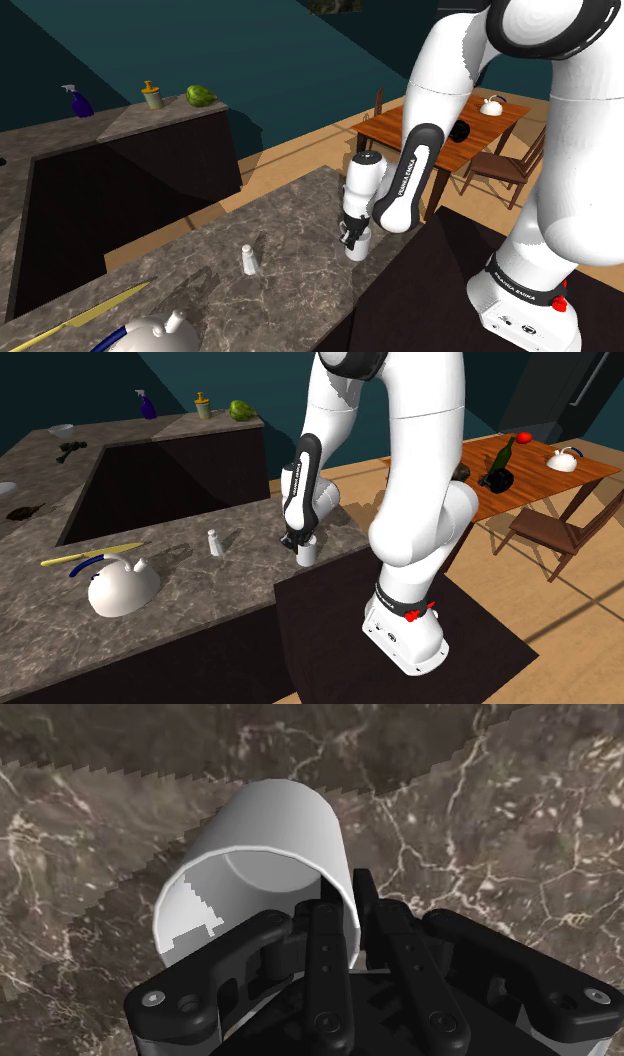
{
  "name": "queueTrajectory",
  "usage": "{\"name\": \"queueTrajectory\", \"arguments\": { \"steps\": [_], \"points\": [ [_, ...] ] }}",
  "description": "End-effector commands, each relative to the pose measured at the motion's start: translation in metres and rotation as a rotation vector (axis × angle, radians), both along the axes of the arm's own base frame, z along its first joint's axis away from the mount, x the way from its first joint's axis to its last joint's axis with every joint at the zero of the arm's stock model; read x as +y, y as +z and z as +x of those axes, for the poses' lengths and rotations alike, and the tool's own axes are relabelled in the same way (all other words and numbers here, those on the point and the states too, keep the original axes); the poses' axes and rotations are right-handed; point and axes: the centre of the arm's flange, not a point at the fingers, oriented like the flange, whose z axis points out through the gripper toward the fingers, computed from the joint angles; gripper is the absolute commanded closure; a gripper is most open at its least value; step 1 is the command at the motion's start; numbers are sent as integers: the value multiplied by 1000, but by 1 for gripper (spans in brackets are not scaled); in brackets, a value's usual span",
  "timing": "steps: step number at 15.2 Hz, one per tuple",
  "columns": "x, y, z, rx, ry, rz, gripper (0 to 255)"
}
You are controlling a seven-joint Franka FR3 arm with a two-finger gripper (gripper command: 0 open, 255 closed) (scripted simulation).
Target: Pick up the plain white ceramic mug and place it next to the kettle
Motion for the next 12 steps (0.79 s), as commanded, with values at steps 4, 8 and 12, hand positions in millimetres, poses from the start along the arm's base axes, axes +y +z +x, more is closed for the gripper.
{"name": "queueTrajectory", "arguments": {
  "steps": [4, 8, 12],
  "points": [
    [0, 24, 0, 0, 0, 0, 255],
    [0, 45, 0, 0, 0, 0, 255],
    [0, 66, 0, 0, 0, 0, 255]
  ]
}}
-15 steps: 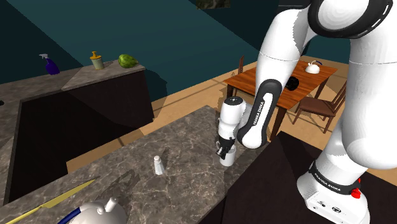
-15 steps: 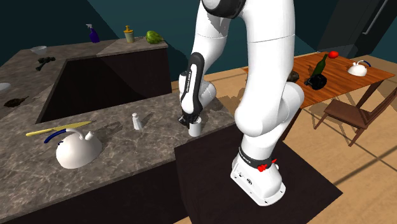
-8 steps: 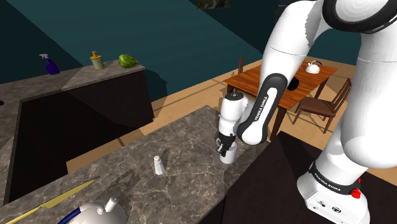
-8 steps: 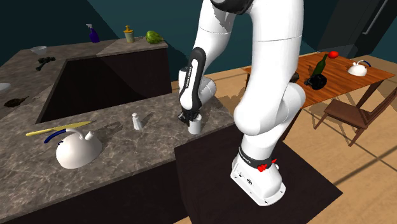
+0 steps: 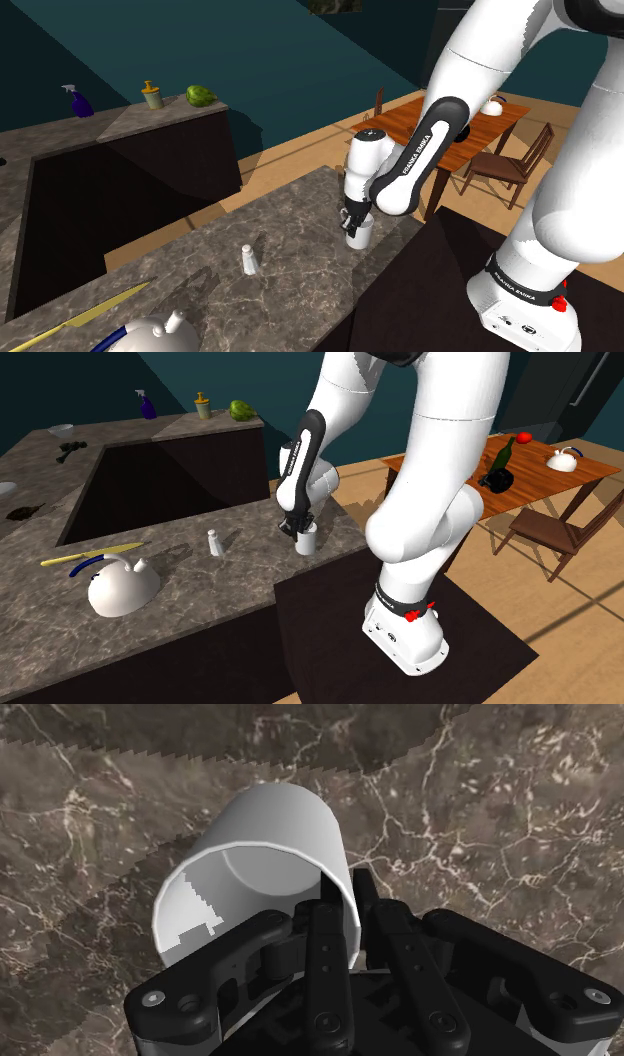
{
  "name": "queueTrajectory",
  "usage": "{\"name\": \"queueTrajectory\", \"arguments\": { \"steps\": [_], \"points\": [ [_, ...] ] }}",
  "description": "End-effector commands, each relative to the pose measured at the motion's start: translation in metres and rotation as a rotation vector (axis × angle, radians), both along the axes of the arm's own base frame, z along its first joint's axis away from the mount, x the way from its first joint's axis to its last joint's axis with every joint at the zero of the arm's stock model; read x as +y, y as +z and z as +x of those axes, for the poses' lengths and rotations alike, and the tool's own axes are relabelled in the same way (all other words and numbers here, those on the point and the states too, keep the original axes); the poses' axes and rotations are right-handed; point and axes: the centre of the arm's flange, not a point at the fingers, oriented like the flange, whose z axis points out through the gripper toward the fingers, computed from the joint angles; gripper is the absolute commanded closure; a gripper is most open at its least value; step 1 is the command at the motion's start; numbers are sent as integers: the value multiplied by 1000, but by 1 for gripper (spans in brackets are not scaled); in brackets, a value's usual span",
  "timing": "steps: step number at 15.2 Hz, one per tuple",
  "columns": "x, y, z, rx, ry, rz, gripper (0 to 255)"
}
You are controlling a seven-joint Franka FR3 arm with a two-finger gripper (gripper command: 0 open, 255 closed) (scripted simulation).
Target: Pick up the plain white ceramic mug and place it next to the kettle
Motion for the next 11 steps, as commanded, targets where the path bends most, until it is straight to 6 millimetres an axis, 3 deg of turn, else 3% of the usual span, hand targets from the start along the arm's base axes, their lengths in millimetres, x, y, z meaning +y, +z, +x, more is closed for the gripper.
{"name": "queueTrajectory", "arguments": {
  "steps": [1, 11],
  "points": [
    [0, 11, -1, 1, 0, 0, 255],
    [0, 64, -1, 1, 0, 0, 255]
  ]
}}
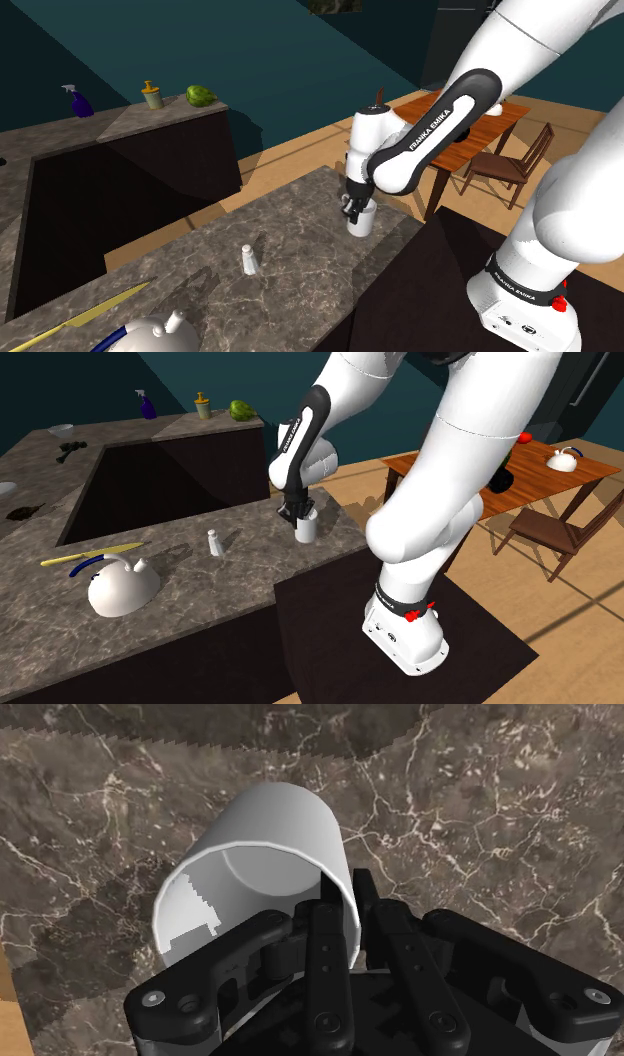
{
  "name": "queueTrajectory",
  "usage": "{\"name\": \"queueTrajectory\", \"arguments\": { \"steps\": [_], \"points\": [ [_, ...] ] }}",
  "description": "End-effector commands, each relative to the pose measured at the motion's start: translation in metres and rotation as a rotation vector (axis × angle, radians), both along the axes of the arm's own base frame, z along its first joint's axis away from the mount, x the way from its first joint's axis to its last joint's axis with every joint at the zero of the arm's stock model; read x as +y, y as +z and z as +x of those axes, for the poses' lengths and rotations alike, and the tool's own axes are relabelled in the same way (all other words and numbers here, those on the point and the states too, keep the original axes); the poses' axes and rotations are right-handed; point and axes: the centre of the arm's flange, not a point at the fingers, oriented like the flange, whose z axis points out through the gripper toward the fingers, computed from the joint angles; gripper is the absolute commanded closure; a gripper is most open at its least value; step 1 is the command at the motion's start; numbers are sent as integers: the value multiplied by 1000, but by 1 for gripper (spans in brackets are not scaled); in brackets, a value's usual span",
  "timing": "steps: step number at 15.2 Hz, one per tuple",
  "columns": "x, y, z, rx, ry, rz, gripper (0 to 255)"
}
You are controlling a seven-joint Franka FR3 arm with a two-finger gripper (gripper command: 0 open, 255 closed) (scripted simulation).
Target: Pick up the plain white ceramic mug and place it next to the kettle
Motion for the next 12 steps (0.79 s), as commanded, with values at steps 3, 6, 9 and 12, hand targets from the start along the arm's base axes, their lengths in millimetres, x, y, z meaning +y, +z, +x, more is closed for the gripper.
{"name": "queueTrajectory", "arguments": {
  "steps": [3, 6, 9, 12],
  "points": [
    [1, 20, -1, 1, 0, 0, 255],
    [1, 36, -1, 1, 0, 0, 255],
    [1, 52, -1, 1, 0, 0, 255],
    [1, 68, -1, 1, 0, 0, 255]
  ]
}}
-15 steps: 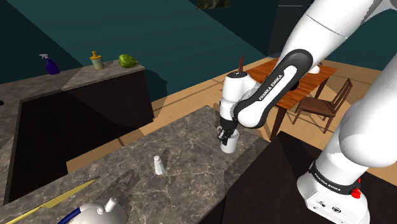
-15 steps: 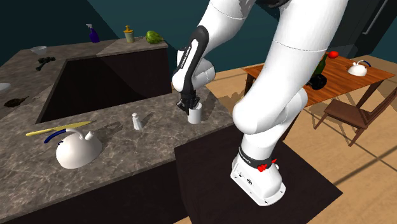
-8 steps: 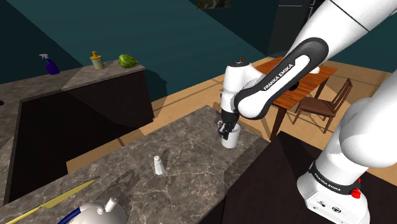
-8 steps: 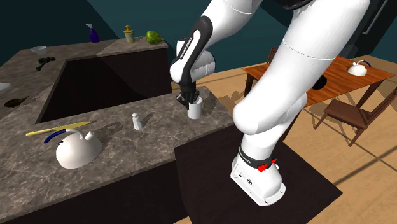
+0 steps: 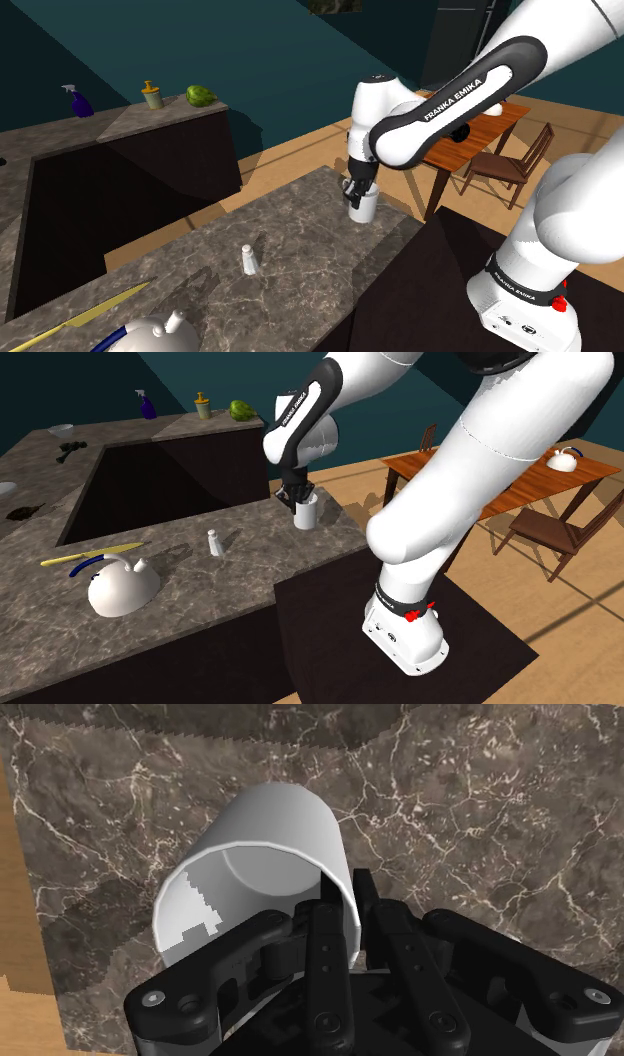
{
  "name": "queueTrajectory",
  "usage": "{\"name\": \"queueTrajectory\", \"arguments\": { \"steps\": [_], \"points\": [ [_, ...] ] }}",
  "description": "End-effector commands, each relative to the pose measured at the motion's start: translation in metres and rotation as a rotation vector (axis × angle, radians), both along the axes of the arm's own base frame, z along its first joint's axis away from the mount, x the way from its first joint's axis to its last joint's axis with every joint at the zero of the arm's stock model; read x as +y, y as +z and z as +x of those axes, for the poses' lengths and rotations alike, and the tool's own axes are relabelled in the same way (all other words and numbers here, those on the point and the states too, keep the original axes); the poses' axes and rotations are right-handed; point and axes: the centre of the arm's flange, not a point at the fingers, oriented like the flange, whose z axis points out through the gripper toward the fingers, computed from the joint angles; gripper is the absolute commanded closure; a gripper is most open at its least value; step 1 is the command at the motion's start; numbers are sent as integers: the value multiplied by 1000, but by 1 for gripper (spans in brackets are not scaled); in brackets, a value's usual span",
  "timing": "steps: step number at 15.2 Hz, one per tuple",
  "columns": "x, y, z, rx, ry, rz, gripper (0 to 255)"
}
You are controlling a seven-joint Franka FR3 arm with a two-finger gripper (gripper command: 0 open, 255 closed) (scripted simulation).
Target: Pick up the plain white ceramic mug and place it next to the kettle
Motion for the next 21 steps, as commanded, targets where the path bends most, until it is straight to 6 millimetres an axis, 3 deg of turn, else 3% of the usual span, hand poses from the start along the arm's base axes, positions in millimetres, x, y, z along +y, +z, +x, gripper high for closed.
{"name": "queueTrajectory", "arguments": {
  "steps": [1, 12, 21],
  "points": [
    [0, 9, 0, 1, 0, 0, 255],
    [0, 65, 0, 1, 0, 0, 255],
    [118, 65, 15, 1, 0, 0, 255]
  ]
}}
